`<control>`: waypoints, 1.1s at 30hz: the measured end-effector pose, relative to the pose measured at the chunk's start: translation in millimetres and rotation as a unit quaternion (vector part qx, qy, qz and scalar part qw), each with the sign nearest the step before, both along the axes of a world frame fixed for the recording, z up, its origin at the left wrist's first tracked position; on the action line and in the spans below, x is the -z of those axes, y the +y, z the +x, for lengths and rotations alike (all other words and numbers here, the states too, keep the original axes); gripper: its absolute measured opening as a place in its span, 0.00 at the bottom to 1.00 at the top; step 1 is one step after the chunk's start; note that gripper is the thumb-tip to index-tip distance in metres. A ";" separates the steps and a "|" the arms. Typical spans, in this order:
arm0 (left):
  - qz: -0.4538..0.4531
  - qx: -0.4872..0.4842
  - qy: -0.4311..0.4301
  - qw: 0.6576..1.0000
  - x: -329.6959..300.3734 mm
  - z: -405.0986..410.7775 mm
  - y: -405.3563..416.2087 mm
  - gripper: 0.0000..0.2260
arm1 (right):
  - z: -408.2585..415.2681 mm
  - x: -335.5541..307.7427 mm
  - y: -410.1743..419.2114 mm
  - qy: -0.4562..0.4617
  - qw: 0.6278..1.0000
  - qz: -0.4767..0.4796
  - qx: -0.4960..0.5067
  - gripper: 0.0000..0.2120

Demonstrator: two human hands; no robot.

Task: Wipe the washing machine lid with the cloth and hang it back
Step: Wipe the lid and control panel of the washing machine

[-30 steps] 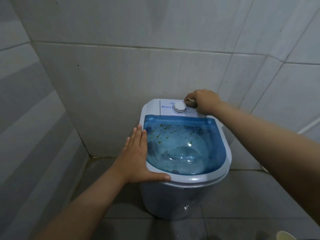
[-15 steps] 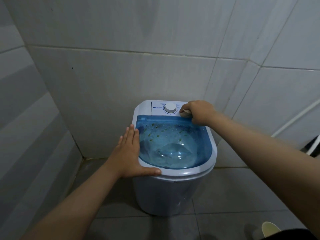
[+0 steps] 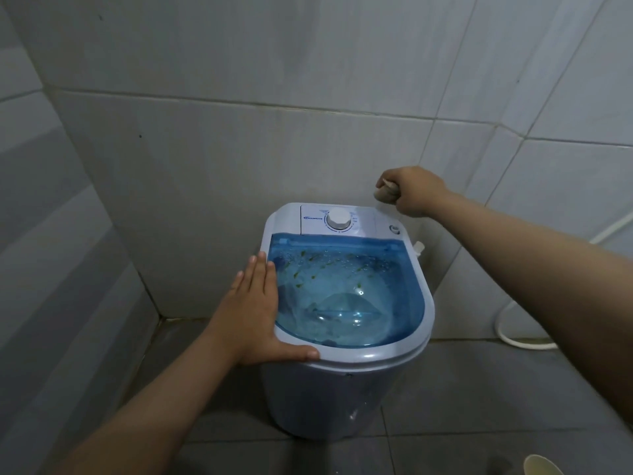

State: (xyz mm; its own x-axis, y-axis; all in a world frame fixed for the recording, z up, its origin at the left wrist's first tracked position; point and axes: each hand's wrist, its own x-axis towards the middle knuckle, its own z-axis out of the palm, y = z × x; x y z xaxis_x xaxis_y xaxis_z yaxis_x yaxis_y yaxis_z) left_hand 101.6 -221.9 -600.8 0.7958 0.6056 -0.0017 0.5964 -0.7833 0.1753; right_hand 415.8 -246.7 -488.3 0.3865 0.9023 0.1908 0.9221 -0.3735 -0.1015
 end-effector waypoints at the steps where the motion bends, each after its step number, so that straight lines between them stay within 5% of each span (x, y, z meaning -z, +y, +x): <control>1: 0.004 0.001 0.003 1.000 0.5 0.6 0.7 0.68 | -1.8 4.3 4.3 -0.006 1.000 -0.011 -0.007 0.20; 7: 0.004 0.003 0.005 1.000 1.2 1.5 1.3 0.69 | 7.8 31.3 3.6 0.027 0.996 -0.082 -0.013 0.28; 17: -0.008 0.004 -0.007 1.000 -0.6 1.0 -0.3 0.69 | 20.4 44.6 -27.3 0.083 0.996 -0.041 0.016 0.20; 33: -0.005 -0.003 -0.004 1.000 -1.5 1.5 -1.9 0.68 | -27.1 48.7 -67.1 -0.078 0.989 -0.120 -0.041 0.17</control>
